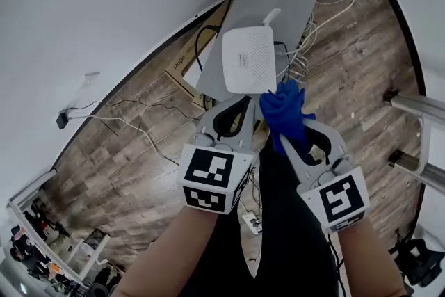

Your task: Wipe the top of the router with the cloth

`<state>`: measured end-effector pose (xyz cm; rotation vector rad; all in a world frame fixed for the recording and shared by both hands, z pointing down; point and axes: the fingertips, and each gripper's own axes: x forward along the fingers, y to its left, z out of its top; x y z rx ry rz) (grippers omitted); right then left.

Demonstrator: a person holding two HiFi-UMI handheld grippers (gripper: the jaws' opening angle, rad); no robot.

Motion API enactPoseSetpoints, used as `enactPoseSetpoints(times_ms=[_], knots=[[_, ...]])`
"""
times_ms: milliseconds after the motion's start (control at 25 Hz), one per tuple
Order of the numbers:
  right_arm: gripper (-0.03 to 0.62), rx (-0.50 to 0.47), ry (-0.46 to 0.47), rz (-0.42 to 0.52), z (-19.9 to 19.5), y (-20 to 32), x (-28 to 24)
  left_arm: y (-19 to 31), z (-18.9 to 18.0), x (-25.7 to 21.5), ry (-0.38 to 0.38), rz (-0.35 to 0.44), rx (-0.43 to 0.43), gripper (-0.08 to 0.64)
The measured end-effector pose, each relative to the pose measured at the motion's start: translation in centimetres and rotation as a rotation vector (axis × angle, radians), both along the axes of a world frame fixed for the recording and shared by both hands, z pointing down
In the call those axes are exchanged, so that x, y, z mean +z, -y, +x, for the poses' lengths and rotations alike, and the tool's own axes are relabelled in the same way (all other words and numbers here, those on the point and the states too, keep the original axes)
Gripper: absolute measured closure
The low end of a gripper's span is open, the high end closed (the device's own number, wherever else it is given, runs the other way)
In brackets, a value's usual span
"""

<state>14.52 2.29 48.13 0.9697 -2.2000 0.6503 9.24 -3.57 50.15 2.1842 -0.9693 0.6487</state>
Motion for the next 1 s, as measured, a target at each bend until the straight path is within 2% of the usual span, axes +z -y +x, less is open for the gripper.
enactPoseSetpoints(times_ms=[120,280,440,560,680,840,1000], knots=[[0.479,-0.092,-0.011,-0.024,-1.2,-2.5,0.2,-0.3,-0.4,-0.3,0.003,0.006,0.0,0.56],[0.479,-0.235,-0.061,-0.065,-1.6,-5.7,5.8,-1.0,-1.2,2.5,0.004,-0.007,-0.027,0.56],[0.479,-0.321,-0.151,-0.068,-0.9,-4.6,13.8,-1.2,-1.7,7.4,0.007,-0.034,-0.066,0.56],[0.479,-0.365,-0.206,-0.02,-0.7,-2.3,16.5,-1.8,-1.8,9.6,0.01,-0.05,-0.089,0.56],[0.479,-0.416,-0.213,0.02,-1.0,-1.2,15.1,-2.4,-1.4,9.7,0.007,-0.062,-0.108,0.56],[0.479,-0.478,-0.198,0.034,-1.1,-1.3,10.6,-1.9,-0.7,7.4,-0.003,-0.053,-0.124,0.56],[0.479,-0.477,-0.18,0.039,-0.3,-0.1,6.0,0.6,-0.5,4.2,-0.017,-0.019,-0.149,0.56]])
